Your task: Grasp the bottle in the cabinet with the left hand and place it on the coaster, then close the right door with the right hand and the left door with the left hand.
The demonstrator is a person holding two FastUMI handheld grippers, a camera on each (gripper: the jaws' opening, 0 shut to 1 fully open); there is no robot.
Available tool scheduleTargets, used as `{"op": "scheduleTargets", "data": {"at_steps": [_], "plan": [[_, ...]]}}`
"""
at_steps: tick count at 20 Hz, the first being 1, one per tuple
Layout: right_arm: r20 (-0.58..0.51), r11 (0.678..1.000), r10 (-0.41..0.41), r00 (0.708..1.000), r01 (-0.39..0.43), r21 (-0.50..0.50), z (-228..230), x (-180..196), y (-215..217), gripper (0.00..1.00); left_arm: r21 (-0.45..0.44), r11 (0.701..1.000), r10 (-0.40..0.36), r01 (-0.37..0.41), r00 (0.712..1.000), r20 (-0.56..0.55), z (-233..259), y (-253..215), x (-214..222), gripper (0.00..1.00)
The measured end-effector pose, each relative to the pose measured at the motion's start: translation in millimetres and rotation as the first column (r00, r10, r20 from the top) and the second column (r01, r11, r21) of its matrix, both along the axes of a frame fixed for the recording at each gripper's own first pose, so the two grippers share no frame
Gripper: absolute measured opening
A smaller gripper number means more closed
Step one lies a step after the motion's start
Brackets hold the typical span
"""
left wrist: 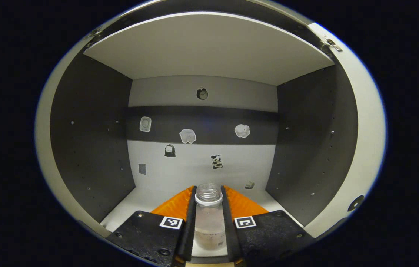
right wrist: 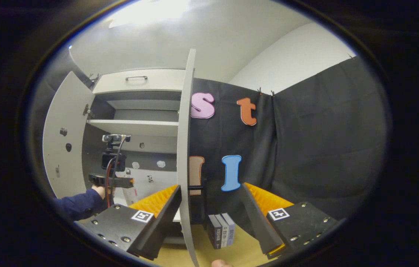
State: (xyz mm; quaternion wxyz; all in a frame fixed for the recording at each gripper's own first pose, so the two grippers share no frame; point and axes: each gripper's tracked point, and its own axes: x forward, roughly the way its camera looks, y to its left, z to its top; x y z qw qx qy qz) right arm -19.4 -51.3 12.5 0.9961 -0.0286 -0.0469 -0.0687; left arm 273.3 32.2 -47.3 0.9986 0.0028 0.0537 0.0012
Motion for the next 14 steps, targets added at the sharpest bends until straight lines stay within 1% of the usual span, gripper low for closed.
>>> {"op": "scheduleTargets", "data": {"at_steps": [6,7,8,11,12,13,14], "plan": [[0.007,0.999,0.040,0.999,-0.040,0.015,2.4,-5.2,2.8,0.97,-0.031,0.998,-0.058,0.058,0.998,0.026,12.4,-0.5,-38.8,0.37],[0.007,0.999,0.048,0.999,-0.048,0.016,2.1,-6.3,4.3,0.97,-0.029,0.997,-0.065,0.066,0.998,0.026,11.9,-0.2,-47.1,0.39],[0.006,0.998,0.057,0.998,-0.058,0.018,2.0,-8.0,5.9,0.97,-0.028,0.997,-0.070,0.070,0.997,0.021,12.2,-0.2,-55.8,0.37],[0.004,0.996,0.084,0.996,-0.084,0.022,2.4,-14.8,9.4,0.97,-0.033,0.995,-0.091,0.092,0.995,0.032,13.3,-1.5,-83.9,0.37],[0.001,0.996,0.091,0.996,-0.091,0.022,1.8,-17.2,10.4,0.97,-0.039,0.994,-0.105,0.107,0.994,0.036,13.1,-3.6,-93.7,0.39],[-0.002,0.995,0.098,0.995,-0.098,0.023,0.6,-19.1,11.8,0.94,-0.043,0.992,-0.117,0.119,0.992,0.039,11.2,-4.6,-103.7,0.37],[-0.005,0.994,0.105,0.994,-0.105,0.023,0.6,-22.0,12.8,0.97,-0.039,0.991,-0.127,0.129,0.991,0.043,8.4,-4.3,-112.8,0.37]]}}
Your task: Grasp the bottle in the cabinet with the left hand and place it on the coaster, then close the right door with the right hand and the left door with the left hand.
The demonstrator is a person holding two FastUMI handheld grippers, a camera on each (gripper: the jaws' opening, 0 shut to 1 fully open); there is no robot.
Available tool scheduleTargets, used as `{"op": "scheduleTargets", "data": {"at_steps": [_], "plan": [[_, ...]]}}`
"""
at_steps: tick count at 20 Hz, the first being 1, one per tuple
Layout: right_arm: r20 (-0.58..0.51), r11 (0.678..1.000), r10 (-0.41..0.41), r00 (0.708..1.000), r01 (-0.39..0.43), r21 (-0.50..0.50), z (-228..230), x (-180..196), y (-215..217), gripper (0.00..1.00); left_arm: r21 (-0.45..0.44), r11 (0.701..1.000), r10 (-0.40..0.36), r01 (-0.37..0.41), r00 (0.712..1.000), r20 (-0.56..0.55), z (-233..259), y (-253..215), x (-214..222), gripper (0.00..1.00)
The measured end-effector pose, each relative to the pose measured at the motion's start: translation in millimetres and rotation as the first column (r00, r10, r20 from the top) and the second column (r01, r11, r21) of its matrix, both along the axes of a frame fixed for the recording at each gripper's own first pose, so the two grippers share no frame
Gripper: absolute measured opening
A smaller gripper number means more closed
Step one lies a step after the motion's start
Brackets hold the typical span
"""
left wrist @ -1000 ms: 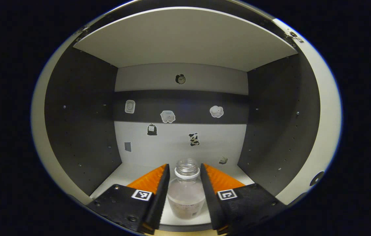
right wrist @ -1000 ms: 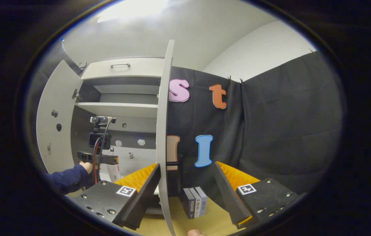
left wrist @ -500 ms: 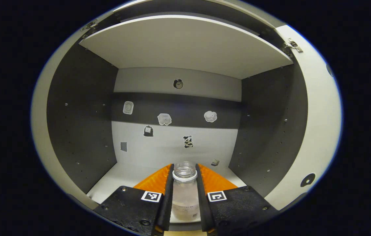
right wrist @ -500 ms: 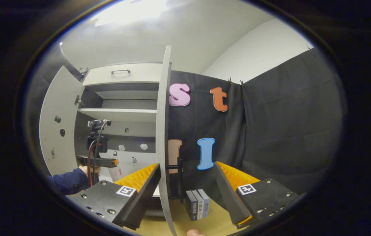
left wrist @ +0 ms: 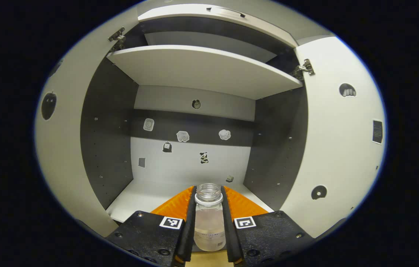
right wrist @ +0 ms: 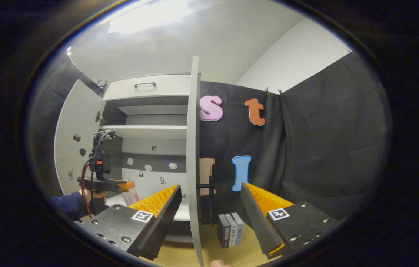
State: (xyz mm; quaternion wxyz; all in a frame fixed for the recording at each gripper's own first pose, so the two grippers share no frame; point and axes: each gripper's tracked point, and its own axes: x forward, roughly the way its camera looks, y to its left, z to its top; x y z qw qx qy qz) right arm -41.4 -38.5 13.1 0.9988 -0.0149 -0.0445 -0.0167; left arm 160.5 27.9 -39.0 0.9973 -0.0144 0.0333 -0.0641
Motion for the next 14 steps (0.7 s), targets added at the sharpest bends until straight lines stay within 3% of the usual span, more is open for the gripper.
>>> {"op": "scheduleTargets", "data": {"at_steps": [7,14], "plan": [[-0.018,0.997,0.071,0.997,-0.070,0.008,-1.9,-14.9,16.8,0.97,0.057,0.998,0.002,0.001,0.999,-0.037,-51.6,7.4,-63.2,0.37],[-0.033,0.993,0.118,0.993,-0.118,0.004,-4.4,-19.8,25.5,0.97,0.037,0.999,0.000,0.008,0.981,-0.195,-135.7,12.7,-111.7,0.37]]}}
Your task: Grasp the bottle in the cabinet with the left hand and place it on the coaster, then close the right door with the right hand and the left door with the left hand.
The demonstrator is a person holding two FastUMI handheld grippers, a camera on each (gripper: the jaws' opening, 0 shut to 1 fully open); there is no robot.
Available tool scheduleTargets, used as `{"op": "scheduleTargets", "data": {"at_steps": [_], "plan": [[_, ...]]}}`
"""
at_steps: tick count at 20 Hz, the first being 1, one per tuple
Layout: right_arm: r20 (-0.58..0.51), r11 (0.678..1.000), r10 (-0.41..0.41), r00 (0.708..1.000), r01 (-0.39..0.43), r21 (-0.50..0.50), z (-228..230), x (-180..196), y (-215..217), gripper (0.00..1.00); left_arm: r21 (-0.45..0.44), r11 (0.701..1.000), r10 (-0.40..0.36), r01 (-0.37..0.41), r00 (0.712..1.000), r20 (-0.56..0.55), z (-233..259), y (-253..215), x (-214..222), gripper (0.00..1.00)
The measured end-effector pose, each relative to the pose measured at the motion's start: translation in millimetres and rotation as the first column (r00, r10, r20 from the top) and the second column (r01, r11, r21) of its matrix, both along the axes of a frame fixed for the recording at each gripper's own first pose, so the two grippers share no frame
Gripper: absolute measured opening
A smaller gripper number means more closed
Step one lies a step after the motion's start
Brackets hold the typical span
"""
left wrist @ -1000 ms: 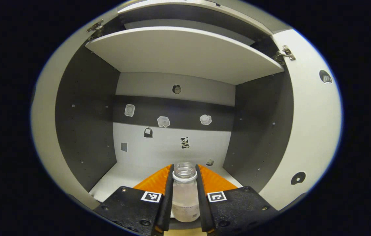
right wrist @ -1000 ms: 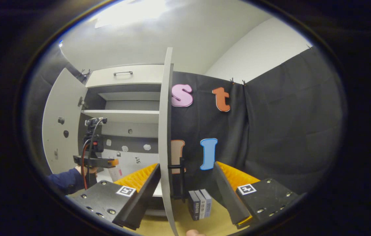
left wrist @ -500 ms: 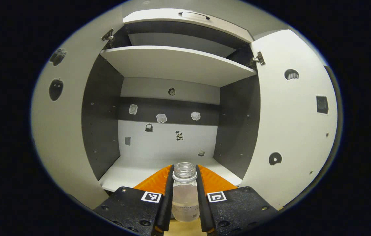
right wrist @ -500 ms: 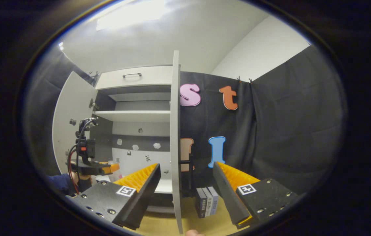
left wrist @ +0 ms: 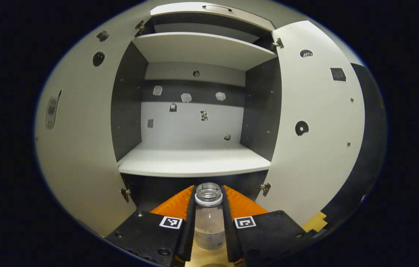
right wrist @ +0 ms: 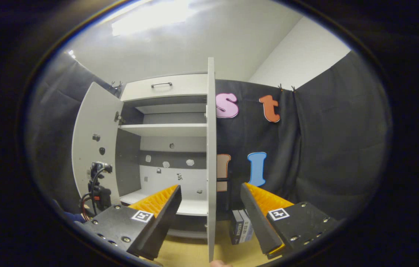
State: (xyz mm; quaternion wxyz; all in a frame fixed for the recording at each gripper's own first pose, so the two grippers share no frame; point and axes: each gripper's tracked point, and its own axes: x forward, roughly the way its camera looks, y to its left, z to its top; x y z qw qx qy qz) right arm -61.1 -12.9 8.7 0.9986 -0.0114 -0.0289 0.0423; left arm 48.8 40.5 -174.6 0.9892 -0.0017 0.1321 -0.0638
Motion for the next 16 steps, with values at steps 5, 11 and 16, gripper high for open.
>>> {"op": "scheduleTargets", "data": {"at_steps": [5,11,16], "plan": [[-0.010,1.000,0.015,1.000,-0.015,-0.004,-6.7,2.7,2.3,0.97,-0.033,0.999,0.014,-0.019,0.989,-0.147,-64.7,10.6,-29.2,0.37],[-0.015,0.999,0.033,0.999,-0.033,-0.005,-9.0,10.7,5.8,0.94,-0.044,0.997,0.050,-0.068,0.946,-0.320,-146.7,23.0,-57.3,0.38],[-0.031,1.000,0.024,0.999,-0.025,-0.017,-16.1,14.5,5.8,0.97,-0.025,0.996,0.065,-0.081,0.918,-0.392,-188.6,26.2,-73.9,0.38]]}}
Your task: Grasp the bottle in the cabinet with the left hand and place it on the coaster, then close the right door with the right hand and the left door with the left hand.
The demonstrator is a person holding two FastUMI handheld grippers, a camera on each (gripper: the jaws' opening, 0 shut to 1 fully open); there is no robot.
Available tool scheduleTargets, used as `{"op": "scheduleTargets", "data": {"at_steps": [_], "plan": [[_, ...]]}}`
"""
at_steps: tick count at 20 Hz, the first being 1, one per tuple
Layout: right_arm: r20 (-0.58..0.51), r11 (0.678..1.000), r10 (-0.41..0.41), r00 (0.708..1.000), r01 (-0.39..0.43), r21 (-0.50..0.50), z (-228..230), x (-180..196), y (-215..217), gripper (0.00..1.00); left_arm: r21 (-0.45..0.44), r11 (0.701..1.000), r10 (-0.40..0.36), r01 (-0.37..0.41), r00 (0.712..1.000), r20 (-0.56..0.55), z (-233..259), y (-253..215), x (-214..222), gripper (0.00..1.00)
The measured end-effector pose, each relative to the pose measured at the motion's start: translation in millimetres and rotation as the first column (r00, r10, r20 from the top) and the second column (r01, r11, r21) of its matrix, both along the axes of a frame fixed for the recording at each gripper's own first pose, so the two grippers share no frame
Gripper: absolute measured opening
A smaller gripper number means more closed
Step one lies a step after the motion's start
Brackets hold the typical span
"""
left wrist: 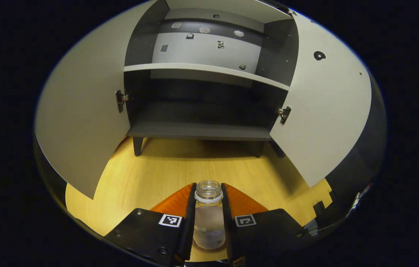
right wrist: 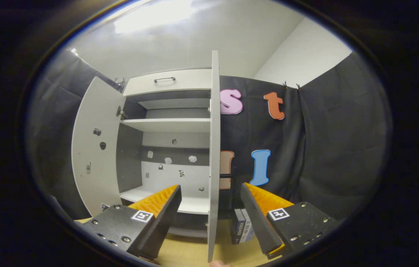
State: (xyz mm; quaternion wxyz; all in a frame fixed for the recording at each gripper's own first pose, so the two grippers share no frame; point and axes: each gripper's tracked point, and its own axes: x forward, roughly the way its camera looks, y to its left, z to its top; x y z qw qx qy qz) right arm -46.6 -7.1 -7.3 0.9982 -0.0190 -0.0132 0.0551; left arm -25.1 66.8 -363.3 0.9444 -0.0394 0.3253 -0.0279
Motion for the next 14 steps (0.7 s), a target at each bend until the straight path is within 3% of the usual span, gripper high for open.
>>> {"op": "scheduleTargets", "data": {"at_steps": [7,14], "plan": [[-0.018,1.000,-0.025,1.000,0.025,-0.005,-5.3,2.0,-6.4,0.97,-0.008,0.997,0.079,-0.078,0.996,0.037,-15.1,7.0,2.5,0.39],[-0.026,1.000,-0.019,0.999,0.019,-0.016,-10.0,1.3,-2.9,0.97,0.006,0.997,0.079,-0.079,0.996,0.039,-15.7,4.6,1.8,0.39]]}}
